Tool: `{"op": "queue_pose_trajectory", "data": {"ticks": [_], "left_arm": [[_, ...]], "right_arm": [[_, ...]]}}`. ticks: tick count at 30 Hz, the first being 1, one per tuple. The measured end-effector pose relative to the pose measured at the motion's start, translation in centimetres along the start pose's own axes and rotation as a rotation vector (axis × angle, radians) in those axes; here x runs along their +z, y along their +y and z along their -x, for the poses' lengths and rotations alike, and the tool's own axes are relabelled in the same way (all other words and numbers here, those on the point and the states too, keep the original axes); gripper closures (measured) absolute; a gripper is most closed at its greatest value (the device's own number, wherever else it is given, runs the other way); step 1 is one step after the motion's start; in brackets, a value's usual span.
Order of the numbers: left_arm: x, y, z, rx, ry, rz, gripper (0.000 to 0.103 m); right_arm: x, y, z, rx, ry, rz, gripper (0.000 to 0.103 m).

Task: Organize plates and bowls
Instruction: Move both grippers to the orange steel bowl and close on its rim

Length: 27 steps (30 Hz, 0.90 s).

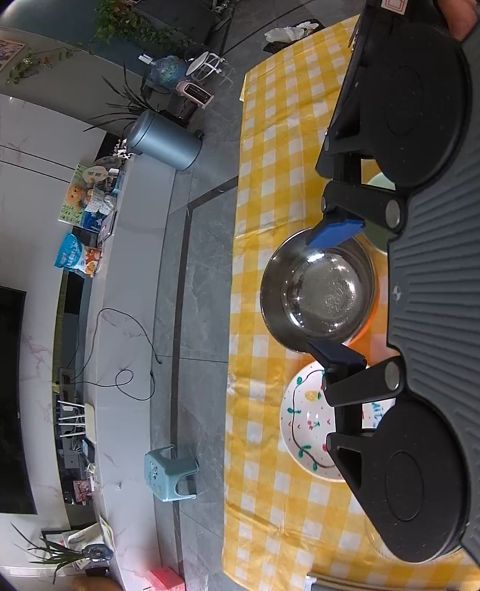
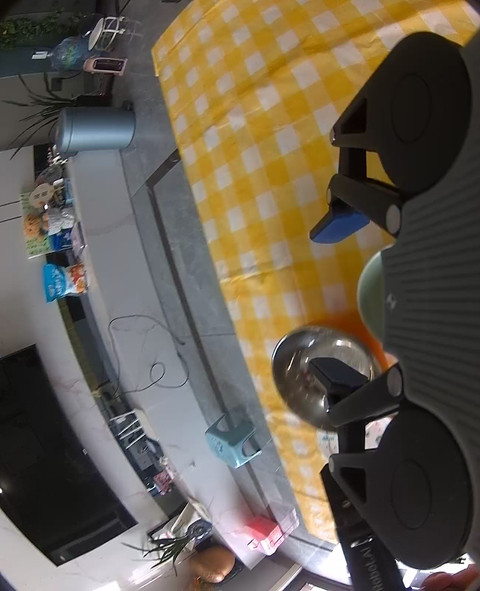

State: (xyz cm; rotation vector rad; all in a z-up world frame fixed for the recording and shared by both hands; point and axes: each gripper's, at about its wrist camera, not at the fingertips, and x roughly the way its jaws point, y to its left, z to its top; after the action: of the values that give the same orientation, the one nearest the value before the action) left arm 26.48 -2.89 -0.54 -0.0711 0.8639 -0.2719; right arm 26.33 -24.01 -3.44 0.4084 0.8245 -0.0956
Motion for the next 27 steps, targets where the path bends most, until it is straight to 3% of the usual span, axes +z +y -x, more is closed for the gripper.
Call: {"op": "queue_pose_trajectory", "data": {"ticks": [4,7,15,24,27], "left_arm": [[-0.2,0.2,-2.1,0.061,-0.004,-0.012,0.038],[-0.3,1.2,-3.1,0.124,-0.012,-0.001,0.041],[-0.8,2.8,-5.4,0.095,0.065,0.064,0.057],[-1.5,2.5,-6.6,0.111,0.103,0.071,0.085],[-1.6,2.4,-6.7,0.118,0.105,0.073,0.088]], "right_arm": [[0.3,-1.1,-2.0,0.013,0.043,-0.075,0.045],[0.4,-0.1,-3.0,0.038,0.052,-0.049,0.045],[-0.4,3.1,-5.8,0.019,0.075,0.085,0.05],[-1.1,3.5,-7.4,-0.001,0.106,0.111,0.068],[-1.3,3.6,-7.5,0.012,0.111,0.108,0.077]]}}
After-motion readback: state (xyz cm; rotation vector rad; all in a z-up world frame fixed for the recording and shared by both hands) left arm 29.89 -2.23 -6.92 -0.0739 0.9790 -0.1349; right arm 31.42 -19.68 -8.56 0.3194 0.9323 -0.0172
